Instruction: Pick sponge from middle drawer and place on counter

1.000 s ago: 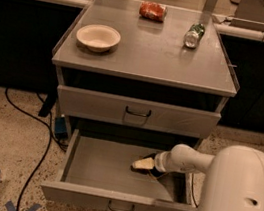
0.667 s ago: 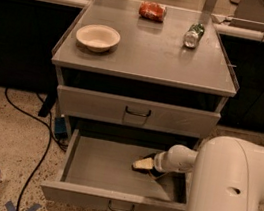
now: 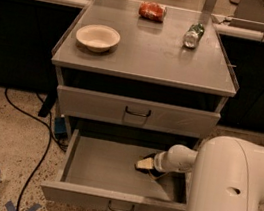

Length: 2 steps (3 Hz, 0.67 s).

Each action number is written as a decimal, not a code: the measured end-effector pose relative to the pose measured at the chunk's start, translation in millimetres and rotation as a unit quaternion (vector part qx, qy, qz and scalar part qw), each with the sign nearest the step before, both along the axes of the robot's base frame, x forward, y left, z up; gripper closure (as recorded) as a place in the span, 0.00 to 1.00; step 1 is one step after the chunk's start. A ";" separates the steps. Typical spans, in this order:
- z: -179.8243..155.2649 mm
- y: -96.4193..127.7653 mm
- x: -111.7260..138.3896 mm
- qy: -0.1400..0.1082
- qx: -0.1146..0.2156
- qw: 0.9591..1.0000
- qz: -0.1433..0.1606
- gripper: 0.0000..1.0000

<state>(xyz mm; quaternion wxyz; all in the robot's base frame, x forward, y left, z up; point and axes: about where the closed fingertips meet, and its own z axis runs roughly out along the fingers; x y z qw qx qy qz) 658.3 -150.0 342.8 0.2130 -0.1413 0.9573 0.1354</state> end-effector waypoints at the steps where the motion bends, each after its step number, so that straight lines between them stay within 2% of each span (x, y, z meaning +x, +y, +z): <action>1: 0.0 0.0 0.0 0.000 0.000 1.000 0.000 0.42; 2: 0.0 0.0 0.0 0.000 0.000 1.000 0.000 0.66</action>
Offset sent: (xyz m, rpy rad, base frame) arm 0.0000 0.0000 0.0000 0.0000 0.0000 0.0000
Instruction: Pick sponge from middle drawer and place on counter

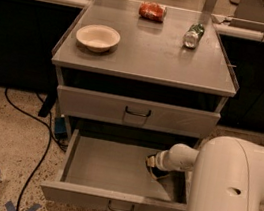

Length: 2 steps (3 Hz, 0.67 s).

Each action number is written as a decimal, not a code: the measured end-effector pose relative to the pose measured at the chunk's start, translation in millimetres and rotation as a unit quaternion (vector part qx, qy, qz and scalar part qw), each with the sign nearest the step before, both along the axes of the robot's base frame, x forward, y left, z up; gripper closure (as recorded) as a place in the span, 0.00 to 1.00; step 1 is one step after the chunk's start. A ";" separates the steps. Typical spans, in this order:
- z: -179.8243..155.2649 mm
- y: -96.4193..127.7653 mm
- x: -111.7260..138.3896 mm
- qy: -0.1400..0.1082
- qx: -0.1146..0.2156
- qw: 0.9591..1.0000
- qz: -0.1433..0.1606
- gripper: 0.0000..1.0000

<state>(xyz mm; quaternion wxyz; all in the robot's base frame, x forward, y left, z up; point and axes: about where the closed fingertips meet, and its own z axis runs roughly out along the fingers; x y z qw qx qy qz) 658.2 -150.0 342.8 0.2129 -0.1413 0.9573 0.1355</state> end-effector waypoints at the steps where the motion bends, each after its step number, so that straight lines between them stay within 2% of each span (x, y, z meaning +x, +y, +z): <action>1: 0.2 0.0 0.0 0.000 0.000 1.000 0.000 0.89; 2: 7.6 0.0 0.3 0.000 0.000 1.000 0.000 1.00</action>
Offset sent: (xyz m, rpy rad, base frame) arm -0.0145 -0.0030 0.0583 0.4303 0.1435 0.2327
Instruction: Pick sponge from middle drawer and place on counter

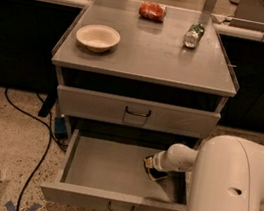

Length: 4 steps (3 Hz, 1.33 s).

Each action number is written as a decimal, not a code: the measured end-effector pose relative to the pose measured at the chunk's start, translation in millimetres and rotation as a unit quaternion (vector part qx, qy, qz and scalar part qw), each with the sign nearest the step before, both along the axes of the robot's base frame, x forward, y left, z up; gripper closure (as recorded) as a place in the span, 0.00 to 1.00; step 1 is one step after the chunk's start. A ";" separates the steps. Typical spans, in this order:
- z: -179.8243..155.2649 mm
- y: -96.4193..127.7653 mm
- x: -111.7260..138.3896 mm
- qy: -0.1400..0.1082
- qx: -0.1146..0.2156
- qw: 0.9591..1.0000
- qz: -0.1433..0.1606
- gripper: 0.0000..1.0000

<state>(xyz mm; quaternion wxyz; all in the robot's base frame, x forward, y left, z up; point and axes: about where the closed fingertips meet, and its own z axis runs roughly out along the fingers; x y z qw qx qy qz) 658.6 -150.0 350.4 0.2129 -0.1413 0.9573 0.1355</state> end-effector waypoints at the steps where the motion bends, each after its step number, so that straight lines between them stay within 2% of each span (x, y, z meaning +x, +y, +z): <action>1: -0.6 0.5 -2.7 0.006 0.007 1.000 -0.001 1.00; 2: 0.2 0.5 -2.7 0.006 0.007 1.000 -0.001 1.00; 3: 8.8 -5.2 -8.0 0.010 0.040 0.999 0.011 1.00; 4: 19.5 -8.2 -10.2 0.010 0.156 0.988 0.002 1.00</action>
Offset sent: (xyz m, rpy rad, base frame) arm -0.0827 -0.1105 0.1590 0.9739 0.1442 0.3039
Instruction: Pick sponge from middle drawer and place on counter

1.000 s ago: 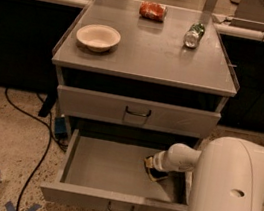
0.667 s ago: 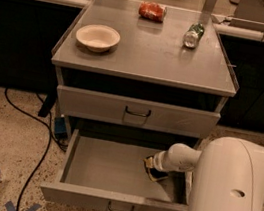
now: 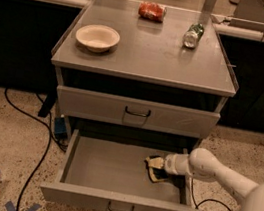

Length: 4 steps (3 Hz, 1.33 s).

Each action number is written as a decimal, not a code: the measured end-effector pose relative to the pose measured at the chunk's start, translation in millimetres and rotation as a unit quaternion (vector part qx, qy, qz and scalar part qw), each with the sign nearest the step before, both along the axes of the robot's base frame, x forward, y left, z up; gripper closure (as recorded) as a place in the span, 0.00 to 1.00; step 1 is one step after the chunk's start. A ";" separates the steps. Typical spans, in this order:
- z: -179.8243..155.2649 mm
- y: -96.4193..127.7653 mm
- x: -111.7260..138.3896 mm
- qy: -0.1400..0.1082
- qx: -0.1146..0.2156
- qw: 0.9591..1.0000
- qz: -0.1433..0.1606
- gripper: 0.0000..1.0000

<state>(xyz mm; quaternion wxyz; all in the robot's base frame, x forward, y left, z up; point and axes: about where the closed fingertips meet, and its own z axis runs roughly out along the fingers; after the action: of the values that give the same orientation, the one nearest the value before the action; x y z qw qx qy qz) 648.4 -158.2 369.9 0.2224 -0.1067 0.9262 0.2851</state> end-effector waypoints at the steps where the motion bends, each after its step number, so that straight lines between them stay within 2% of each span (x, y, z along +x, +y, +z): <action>1: 84.5 -44.2 21.2 -0.073 0.116 0.990 -0.023 1.00; 2: 119.4 -93.5 21.8 -0.116 0.121 0.986 -0.025 1.00; 3: 115.5 -90.1 23.4 -0.109 0.125 0.986 -0.026 1.00; 4: 130.2 -85.3 -8.1 -0.128 0.138 0.982 -0.010 1.00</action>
Offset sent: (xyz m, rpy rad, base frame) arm 0.0185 -0.0282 0.0665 0.1986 -0.1092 -0.0369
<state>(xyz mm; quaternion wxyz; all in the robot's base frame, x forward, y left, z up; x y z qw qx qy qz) 640.3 -243.5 500.1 0.3539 -0.1017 0.8431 0.3918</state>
